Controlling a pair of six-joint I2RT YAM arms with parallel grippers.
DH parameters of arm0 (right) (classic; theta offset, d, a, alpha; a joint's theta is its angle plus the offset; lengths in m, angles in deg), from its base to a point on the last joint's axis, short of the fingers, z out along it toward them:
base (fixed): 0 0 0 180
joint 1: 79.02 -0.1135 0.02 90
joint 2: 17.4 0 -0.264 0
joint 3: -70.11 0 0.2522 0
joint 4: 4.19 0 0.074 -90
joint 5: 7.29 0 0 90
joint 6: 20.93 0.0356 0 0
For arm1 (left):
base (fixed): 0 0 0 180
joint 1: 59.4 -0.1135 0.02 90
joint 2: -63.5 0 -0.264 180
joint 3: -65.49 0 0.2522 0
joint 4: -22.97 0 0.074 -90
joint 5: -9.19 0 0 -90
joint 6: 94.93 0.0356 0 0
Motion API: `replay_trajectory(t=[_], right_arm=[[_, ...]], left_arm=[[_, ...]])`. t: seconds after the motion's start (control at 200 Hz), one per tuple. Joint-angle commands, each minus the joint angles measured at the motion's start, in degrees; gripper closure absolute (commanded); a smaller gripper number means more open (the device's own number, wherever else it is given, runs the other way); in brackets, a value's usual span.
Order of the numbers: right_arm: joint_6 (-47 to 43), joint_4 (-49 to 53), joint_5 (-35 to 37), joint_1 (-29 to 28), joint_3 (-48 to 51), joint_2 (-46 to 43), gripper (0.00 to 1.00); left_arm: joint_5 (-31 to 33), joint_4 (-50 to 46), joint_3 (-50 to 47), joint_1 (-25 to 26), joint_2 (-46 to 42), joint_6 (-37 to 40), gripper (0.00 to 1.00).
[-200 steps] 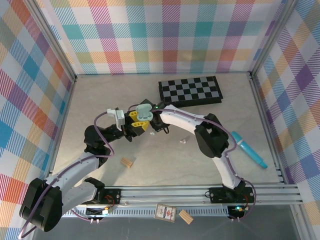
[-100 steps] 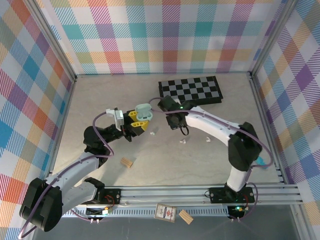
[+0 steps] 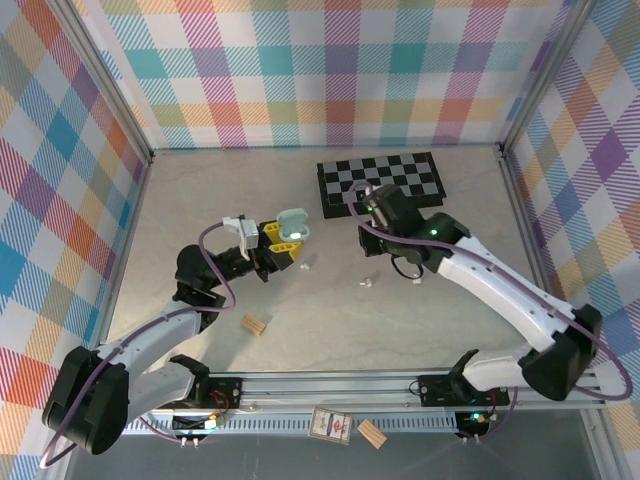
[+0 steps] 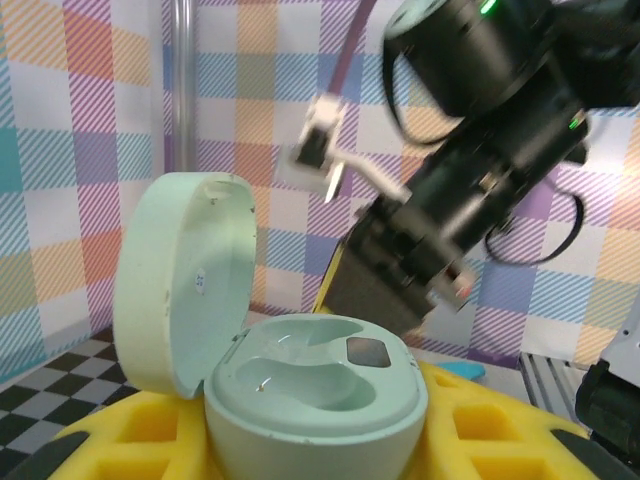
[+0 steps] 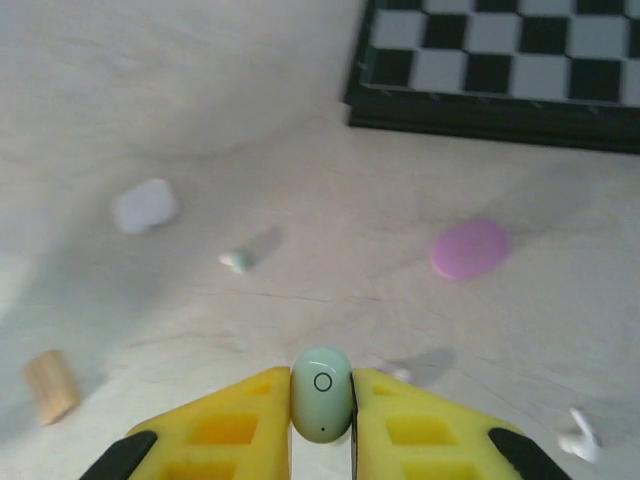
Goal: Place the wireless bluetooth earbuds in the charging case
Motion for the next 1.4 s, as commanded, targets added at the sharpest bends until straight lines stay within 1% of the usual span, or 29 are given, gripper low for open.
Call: replay_trajectory(t=[0.0,0.175,0.315,0.45,0.66,0.835,1.11,1.395], right_arm=[[-2.9,-5.6,-11.5,-0.3,-0.5,-2.0,0.80],[-3.8,-12.5,-25.3,-0.3,-0.9,-2.6,0.80],[-4.6,-15.3,-30.9,-0.3,-1.8,-1.4,0.81],[-5.3,-16.0,-33.5,-0.3,-3.0,0.9,0.81],[-5.7,-17.7,-36.0,-0.3,-3.6,3.6,0.81],[-6.9,-17.6,-34.4,-0.3,-3.5,4.7,0.80],[-8.2,-16.2,-31.3,-0.3,-2.8,4.6,0.80],[-8.2,-16.0,-33.5,-0.3,-2.3,4.9,0.80]], left_arm=[[-0.9,0.3,2.3,-0.3,0.8,2.0,0.71],[-2.5,-5.4,3.4,0.5,0.9,4.3,0.71],[-3.3,-6.9,3.5,1.1,0.6,4.6,0.71],[-3.6,-8.6,3.6,1.6,0.1,5.4,0.71],[-4.4,-8.2,4.4,2.8,0.2,4.0,0.71],[-4.4,-5.6,4.2,3.0,0.2,2.3,0.71],[-3.9,-4.5,3.9,2.9,0.2,1.6,0.71],[-3.3,-2.5,4.1,2.9,0.6,0.1,0.71]])
